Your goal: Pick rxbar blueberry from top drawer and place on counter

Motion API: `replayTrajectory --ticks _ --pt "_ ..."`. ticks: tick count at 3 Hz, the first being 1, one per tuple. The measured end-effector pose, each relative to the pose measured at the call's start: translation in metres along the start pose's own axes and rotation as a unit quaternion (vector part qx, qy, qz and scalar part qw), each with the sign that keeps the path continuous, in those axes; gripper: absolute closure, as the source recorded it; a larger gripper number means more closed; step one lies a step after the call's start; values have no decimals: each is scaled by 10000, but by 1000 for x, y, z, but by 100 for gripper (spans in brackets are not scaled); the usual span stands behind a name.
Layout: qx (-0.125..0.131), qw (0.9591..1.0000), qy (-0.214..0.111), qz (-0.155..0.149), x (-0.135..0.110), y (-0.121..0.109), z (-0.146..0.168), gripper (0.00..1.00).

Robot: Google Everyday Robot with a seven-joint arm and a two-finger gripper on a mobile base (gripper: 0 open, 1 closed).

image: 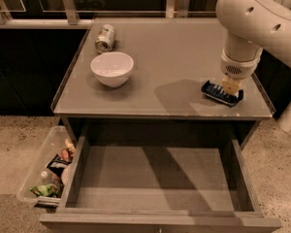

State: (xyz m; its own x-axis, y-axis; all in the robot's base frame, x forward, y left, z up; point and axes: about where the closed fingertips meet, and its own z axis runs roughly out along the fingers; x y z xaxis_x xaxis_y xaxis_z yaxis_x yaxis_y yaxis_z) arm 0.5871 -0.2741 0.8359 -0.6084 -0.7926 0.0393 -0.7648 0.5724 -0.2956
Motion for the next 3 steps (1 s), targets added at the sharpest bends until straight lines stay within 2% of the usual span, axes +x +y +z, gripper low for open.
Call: replayTrajectory --ticks 1,2,3 --pt "-6 10000 4 3 0 -1 -3 100" --pt "-6 10000 4 3 0 -1 -3 83" --pt "-6 10000 4 3 0 -1 -3 59"
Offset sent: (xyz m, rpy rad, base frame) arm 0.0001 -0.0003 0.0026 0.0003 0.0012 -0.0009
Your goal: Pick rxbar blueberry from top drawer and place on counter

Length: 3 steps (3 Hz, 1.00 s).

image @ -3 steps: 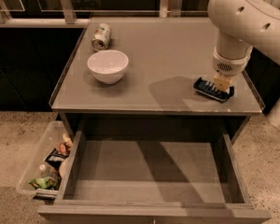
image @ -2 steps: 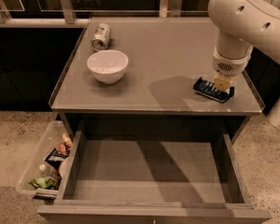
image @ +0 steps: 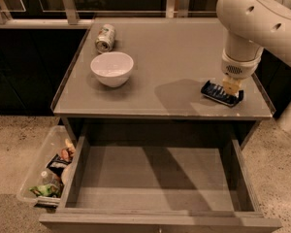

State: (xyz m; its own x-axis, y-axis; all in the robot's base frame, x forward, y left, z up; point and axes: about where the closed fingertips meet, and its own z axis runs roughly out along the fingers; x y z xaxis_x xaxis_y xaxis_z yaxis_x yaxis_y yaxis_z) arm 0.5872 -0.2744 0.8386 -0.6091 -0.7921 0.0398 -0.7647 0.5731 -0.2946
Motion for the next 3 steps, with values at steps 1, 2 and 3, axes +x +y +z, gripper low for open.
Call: replayTrajectory --ticks 1,2,3 --pt "0 10000 0 0 0 0 0 37" --pt "0 10000 0 0 0 0 0 13" --pt "0 10000 0 0 0 0 0 0"
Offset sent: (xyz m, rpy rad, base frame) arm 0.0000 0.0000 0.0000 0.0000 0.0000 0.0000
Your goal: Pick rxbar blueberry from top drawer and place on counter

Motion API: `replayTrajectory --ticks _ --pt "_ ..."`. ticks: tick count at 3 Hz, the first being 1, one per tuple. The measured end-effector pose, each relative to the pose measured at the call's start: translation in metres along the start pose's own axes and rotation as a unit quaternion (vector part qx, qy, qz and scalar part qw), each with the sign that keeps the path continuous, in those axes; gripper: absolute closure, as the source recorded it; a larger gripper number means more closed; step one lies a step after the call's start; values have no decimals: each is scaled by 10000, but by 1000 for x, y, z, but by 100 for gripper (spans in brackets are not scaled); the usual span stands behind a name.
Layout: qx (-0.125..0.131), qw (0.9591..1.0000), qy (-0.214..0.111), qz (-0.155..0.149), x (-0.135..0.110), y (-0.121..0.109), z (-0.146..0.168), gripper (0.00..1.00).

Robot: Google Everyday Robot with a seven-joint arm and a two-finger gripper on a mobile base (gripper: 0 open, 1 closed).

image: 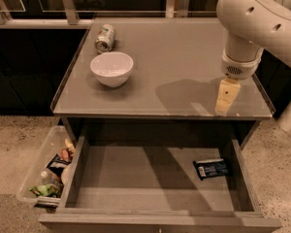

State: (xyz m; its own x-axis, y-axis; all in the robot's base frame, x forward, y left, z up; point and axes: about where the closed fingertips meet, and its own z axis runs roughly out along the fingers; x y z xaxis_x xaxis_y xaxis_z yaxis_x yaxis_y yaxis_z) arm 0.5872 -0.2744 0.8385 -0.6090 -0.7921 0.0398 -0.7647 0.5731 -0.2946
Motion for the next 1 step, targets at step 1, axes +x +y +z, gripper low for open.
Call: replayTrajectory --ticks 1 --pt "0 10000 0 0 0 0 0 0"
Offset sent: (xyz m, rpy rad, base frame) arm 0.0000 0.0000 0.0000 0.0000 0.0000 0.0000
